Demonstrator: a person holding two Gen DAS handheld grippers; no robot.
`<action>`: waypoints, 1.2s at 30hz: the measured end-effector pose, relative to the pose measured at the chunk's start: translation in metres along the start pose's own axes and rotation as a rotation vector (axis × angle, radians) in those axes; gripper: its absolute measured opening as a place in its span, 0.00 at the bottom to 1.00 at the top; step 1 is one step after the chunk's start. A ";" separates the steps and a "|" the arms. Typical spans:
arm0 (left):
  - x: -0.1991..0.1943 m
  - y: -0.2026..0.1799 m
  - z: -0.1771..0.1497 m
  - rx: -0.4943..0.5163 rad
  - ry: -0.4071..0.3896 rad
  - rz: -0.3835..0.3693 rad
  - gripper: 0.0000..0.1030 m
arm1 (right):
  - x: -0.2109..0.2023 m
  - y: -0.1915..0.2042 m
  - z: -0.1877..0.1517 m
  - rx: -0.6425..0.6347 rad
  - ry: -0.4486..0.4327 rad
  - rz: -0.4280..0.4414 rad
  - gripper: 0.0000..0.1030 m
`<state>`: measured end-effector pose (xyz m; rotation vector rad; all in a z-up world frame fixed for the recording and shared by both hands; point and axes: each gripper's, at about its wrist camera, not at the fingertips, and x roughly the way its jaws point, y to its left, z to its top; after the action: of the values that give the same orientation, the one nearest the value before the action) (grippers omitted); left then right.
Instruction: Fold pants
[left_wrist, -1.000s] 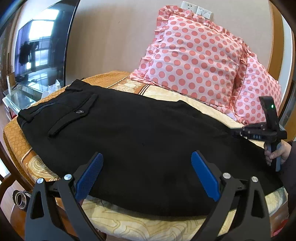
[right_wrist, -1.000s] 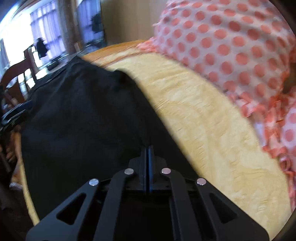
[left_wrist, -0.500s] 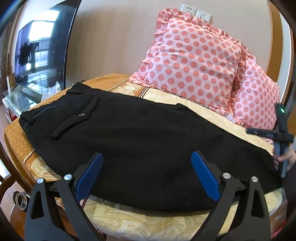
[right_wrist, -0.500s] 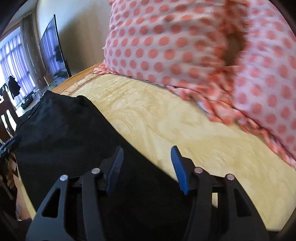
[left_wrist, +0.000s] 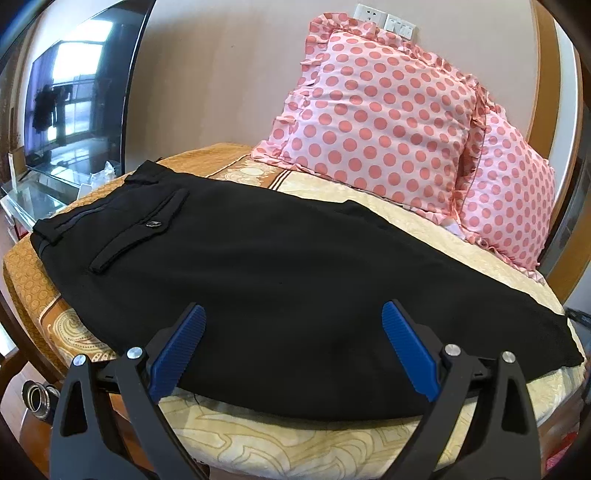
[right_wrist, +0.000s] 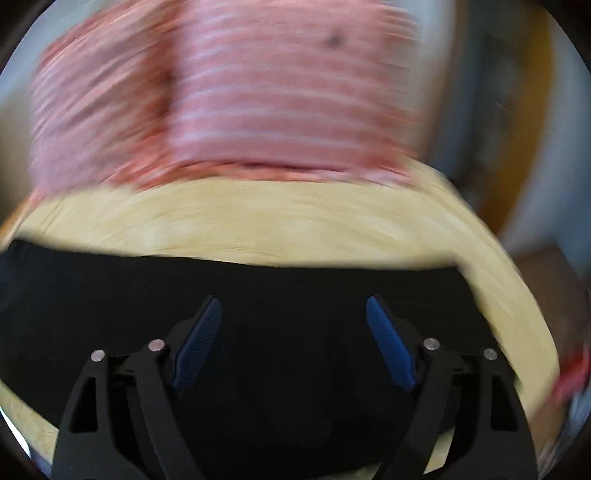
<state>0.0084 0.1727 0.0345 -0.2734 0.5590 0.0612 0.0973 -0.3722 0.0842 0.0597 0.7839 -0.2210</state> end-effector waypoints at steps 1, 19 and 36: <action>0.000 -0.001 0.000 0.001 0.000 -0.002 0.95 | -0.008 -0.032 -0.009 0.102 -0.004 -0.057 0.78; -0.004 -0.007 0.000 0.005 -0.004 -0.032 0.96 | -0.002 -0.186 -0.092 0.905 0.007 0.106 0.50; -0.029 0.002 0.002 -0.057 -0.055 -0.048 0.96 | -0.047 0.040 0.027 0.304 -0.254 0.569 0.05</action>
<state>-0.0150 0.1757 0.0509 -0.3396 0.4962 0.0383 0.0924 -0.3291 0.1349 0.5249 0.4496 0.1931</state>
